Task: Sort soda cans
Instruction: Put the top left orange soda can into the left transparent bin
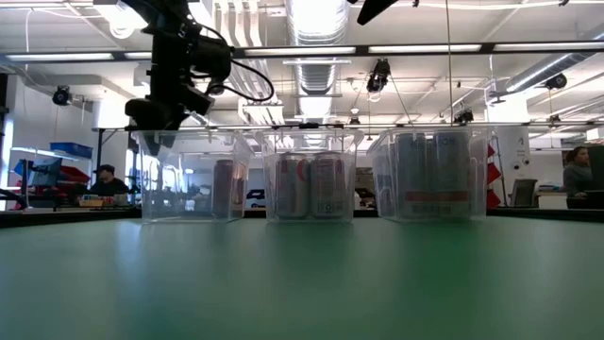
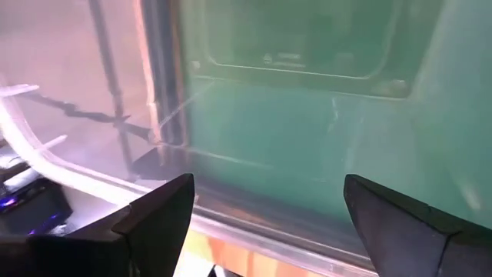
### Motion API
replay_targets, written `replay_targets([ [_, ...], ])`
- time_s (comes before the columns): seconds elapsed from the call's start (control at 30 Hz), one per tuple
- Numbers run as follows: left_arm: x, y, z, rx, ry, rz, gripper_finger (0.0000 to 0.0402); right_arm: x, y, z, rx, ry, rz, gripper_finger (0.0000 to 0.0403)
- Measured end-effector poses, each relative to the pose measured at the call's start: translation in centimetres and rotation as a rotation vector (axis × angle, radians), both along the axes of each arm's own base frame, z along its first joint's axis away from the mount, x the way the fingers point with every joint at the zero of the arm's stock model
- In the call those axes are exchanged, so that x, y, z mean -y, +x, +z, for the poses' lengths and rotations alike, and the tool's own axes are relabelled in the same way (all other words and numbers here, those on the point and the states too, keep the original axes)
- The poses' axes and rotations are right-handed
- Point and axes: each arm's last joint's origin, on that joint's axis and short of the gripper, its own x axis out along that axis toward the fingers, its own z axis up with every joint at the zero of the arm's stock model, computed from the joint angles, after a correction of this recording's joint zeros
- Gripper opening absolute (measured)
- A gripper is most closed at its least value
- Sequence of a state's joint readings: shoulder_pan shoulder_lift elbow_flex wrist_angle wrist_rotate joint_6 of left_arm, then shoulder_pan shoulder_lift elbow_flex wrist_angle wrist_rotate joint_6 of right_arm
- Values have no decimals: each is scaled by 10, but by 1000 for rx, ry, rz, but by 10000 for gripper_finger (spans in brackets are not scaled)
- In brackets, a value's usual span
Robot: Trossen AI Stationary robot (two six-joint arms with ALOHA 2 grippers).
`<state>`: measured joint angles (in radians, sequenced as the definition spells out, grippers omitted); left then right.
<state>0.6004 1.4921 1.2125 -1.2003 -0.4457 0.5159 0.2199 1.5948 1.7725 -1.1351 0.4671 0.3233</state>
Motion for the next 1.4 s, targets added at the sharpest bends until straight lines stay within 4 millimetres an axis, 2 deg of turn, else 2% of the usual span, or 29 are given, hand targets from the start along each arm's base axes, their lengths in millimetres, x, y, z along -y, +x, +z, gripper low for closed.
replay_targets([
  [0.4,2,-4,5,0,17,1,317,0,-1,0,-7,1,-5,374],
  [0.87,12,-17,26,105,70,49,317,0,-2,0,-14,-9,8,374],
  [1.0,21,-20,56,281,90,119,317,2,-3,2,-16,-32,26,374],
  [1.1,32,-23,94,488,86,158,317,5,-3,3,-18,-83,20,374],
  [1.23,54,-30,142,774,-47,186,317,9,-2,3,-20,-92,10,374],
  [1.4,85,-45,172,888,-140,168,317,9,0,1,-18,-86,1,374],
])
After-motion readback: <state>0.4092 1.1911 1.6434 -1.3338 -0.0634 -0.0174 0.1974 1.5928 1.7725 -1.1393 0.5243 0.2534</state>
